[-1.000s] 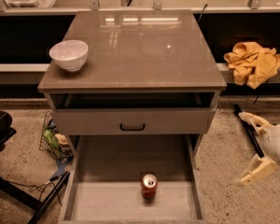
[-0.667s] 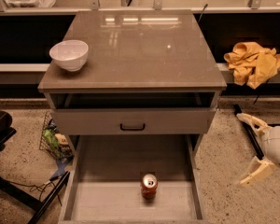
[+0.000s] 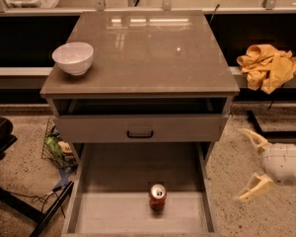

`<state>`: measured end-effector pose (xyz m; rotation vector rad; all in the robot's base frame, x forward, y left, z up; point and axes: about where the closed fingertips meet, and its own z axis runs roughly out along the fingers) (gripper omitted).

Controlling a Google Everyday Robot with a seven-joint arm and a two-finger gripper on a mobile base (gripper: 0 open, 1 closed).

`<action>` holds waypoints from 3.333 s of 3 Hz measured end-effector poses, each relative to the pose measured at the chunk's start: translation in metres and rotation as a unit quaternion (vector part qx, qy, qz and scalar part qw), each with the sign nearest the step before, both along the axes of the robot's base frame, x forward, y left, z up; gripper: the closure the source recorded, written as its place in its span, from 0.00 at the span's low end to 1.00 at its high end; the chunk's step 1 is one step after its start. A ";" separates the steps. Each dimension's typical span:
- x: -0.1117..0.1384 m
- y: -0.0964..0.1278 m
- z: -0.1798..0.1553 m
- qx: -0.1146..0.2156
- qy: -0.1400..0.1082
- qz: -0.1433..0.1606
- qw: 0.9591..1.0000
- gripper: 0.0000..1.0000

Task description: Pick coke can from middle drawer and place on counter

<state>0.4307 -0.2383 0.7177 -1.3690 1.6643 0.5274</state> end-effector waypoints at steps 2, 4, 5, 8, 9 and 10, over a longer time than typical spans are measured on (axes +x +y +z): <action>0.016 0.088 -0.107 0.025 -0.005 0.042 0.999 0.00; 0.030 0.135 -0.187 0.031 0.008 0.053 0.998 0.00; 0.033 0.156 -0.216 0.036 0.020 0.062 0.997 0.00; 0.030 0.195 -0.285 0.043 0.054 0.079 0.994 0.25; 0.030 0.196 -0.284 0.044 0.054 0.080 0.994 0.48; 0.029 0.198 -0.284 0.044 0.054 0.081 0.994 0.72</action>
Offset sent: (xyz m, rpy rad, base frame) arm 0.0280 0.1190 -0.1541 0.0260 -0.0140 0.0847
